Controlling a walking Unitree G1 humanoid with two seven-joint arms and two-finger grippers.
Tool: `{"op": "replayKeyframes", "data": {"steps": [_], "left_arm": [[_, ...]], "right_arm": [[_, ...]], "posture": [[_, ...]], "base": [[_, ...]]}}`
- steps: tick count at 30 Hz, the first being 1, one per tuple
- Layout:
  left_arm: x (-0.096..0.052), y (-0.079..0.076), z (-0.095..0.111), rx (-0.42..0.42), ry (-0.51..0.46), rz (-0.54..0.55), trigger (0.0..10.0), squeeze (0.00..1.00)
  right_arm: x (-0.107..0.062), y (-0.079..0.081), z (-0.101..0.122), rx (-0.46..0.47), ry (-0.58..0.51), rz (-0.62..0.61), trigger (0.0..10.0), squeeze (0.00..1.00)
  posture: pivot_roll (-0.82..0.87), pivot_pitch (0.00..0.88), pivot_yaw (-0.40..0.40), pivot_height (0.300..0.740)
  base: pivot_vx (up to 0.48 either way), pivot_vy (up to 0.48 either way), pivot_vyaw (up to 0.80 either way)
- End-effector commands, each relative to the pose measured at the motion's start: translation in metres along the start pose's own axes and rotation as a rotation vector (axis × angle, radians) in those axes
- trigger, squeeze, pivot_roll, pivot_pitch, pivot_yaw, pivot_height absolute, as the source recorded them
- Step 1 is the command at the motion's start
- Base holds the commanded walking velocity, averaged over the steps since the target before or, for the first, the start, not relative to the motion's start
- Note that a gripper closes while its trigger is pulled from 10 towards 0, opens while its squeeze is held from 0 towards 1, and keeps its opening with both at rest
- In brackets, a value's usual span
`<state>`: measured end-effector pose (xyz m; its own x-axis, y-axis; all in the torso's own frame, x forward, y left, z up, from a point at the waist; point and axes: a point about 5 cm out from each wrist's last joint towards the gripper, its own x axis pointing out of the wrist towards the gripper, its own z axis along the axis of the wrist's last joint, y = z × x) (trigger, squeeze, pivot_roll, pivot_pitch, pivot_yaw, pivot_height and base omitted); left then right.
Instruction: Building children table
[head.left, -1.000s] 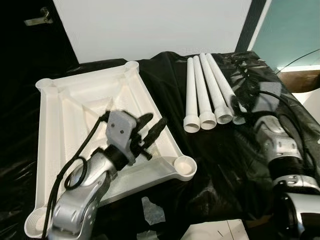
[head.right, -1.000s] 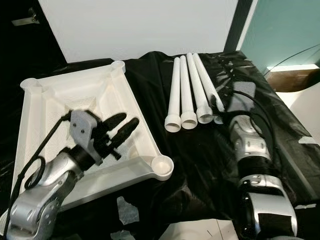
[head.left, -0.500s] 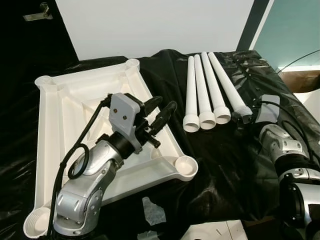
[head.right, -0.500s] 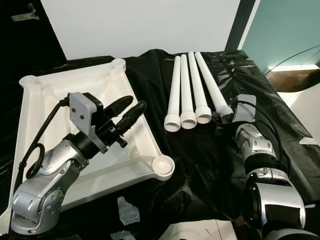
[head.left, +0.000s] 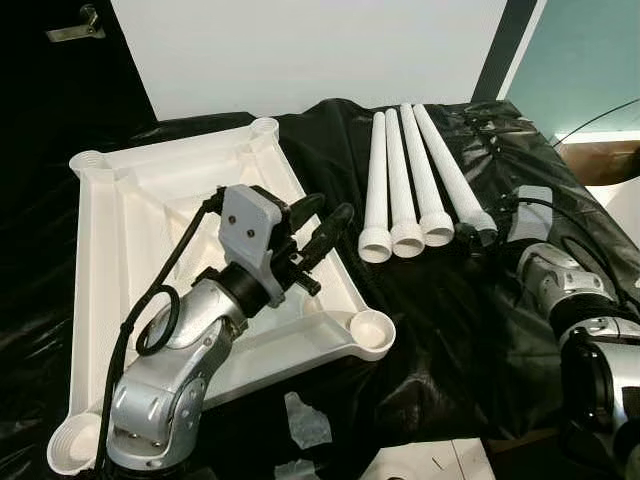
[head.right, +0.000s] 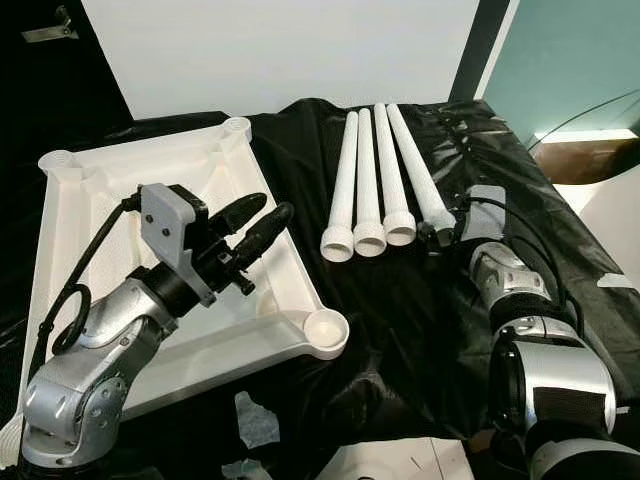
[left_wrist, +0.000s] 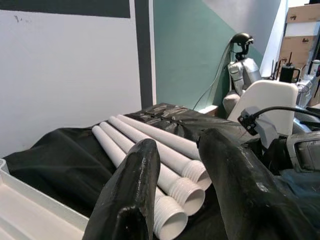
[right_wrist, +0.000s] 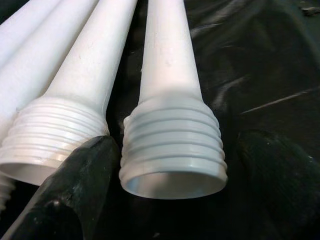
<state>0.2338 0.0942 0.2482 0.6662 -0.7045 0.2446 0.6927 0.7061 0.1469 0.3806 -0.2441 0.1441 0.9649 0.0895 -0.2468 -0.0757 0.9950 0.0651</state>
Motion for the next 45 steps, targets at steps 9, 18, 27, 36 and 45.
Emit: {"op": "replayKeyframes", "data": {"steps": [9, 18, 27, 36, 45], "left_arm": [[0.000, 0.003, 0.003, 0.006, -0.001, 0.058, 10.0, 0.00], [-0.002, 0.004, 0.003, 0.013, 0.003, 0.071, 10.0, 0.00], [-0.005, 0.006, 0.003, 0.005, 0.005, 0.094, 10.0, 0.00], [-0.004, 0.009, 0.001, -0.008, 0.010, 0.086, 10.0, 0.00], [-0.002, 0.011, 0.002, -0.001, 0.009, 0.078, 10.0, 0.00]], "right_arm": [[0.001, 0.003, -0.007, -0.030, 0.046, 0.045, 0.0, 0.00], [0.001, 0.004, -0.006, -0.041, 0.014, 0.065, 4.3, 0.00], [-0.002, 0.024, 0.009, -0.079, -0.286, 0.082, 10.0, 0.00], [-0.011, 0.054, 0.003, -0.139, -0.405, 0.176, 10.0, 0.00], [-0.014, 0.070, -0.006, -0.067, -0.400, 0.203, 10.0, 0.00]], "posture": [[0.13, 0.072, -0.013, 0.740], [0.14, 0.076, -0.014, 0.740], [0.14, 0.088, -0.023, 0.740], [0.13, 0.093, -0.010, 0.740], [0.13, 0.088, -0.008, 0.740]], "base": [[0.000, 0.000, 0.00], [0.000, 0.000, 0.00], [0.000, 0.000, 0.00], [0.000, 0.000, 0.00], [0.000, 0.000, 0.00]]}}
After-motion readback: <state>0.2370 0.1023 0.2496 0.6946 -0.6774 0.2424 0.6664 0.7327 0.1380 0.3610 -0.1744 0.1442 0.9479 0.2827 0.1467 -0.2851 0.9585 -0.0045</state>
